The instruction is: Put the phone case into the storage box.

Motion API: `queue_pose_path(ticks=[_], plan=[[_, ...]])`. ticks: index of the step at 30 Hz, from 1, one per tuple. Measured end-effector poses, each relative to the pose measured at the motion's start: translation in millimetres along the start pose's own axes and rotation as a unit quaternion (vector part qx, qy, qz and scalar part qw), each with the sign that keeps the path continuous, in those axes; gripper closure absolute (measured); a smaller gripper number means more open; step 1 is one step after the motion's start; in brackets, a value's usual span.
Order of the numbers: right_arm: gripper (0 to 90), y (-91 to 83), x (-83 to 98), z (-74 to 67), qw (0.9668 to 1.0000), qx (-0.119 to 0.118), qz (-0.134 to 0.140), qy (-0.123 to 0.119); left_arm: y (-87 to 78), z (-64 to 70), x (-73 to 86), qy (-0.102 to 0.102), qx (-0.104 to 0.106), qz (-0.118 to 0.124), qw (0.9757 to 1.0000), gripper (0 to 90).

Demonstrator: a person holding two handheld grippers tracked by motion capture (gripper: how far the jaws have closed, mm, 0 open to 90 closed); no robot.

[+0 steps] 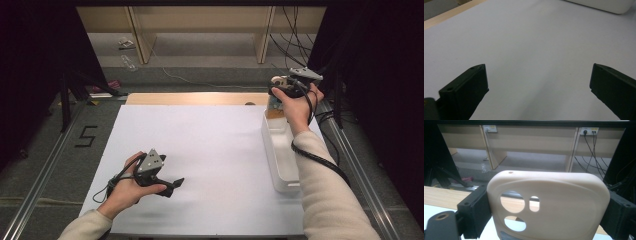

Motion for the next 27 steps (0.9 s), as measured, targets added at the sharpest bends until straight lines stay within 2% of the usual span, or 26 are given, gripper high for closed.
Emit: queue_pose_path(ticks=[27], plan=[[12.0, 4.9, 11.1, 1.5, 0.9999, 0.002, -0.011, 0.003, 0.4, 0.1, 0.4, 0.0, 0.001, 0.0, 1.0, 1.2]])
Point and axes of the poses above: each handheld gripper's, and its own axes: y roughly forward along the jaws, x roughly out of its underside, z roughly to its right, the point moved 4 cm from there along y, roughly forward along the jaws, and after that the axes turned 3 degrees about -z, right-handed, at the moved point
